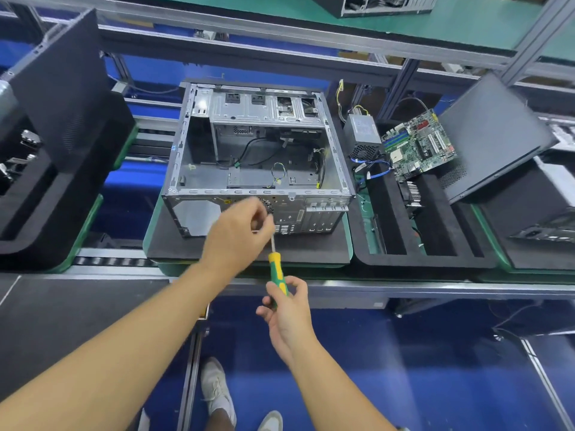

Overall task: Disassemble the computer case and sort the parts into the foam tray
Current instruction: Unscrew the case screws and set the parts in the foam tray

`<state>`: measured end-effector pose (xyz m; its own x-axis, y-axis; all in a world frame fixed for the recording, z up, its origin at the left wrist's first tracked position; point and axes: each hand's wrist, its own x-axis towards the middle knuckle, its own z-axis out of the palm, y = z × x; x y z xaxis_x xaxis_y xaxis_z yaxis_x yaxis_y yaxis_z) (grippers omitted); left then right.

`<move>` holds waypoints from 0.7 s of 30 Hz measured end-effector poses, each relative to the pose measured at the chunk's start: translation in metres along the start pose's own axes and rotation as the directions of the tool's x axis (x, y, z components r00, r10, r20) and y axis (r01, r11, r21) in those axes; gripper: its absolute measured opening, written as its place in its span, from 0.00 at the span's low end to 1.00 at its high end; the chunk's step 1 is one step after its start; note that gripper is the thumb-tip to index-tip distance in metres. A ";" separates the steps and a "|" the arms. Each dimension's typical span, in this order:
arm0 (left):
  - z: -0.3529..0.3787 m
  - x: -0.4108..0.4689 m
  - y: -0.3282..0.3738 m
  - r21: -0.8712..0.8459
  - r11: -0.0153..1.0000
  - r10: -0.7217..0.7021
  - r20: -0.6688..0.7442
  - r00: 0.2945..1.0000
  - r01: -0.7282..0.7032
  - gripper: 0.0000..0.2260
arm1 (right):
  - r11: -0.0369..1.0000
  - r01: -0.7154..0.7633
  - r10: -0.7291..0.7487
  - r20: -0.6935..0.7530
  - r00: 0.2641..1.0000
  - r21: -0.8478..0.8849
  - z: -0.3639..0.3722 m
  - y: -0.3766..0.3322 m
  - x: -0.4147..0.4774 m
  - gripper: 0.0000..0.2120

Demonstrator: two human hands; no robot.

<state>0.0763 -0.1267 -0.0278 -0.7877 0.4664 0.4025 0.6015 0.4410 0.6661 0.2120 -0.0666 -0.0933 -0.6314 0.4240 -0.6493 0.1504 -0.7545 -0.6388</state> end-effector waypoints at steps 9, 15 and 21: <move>-0.022 0.147 -0.016 0.517 0.823 -0.365 0.798 0.480 -0.234 0.40 | 0.978 -0.205 0.204 0.041 0.978 0.031 0.003 -0.009 0.004 0.15; 0.005 0.142 -0.041 0.446 0.892 -0.376 0.820 0.432 -0.069 0.07 | 0.989 -0.102 0.106 0.032 0.994 -0.109 0.001 -0.010 0.010 0.13; 0.006 0.142 -0.036 0.453 0.891 -0.405 0.818 0.407 -0.023 0.18 | 0.956 -0.066 0.067 -0.008 0.998 -0.284 -0.001 -0.011 0.014 0.14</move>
<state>-0.0561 -0.0721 0.0016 -0.4556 0.6386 -0.6201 0.6147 0.7296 0.2998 0.2026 -0.0521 -0.0962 -0.6136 0.3769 -0.6938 0.4018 -0.6074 -0.6853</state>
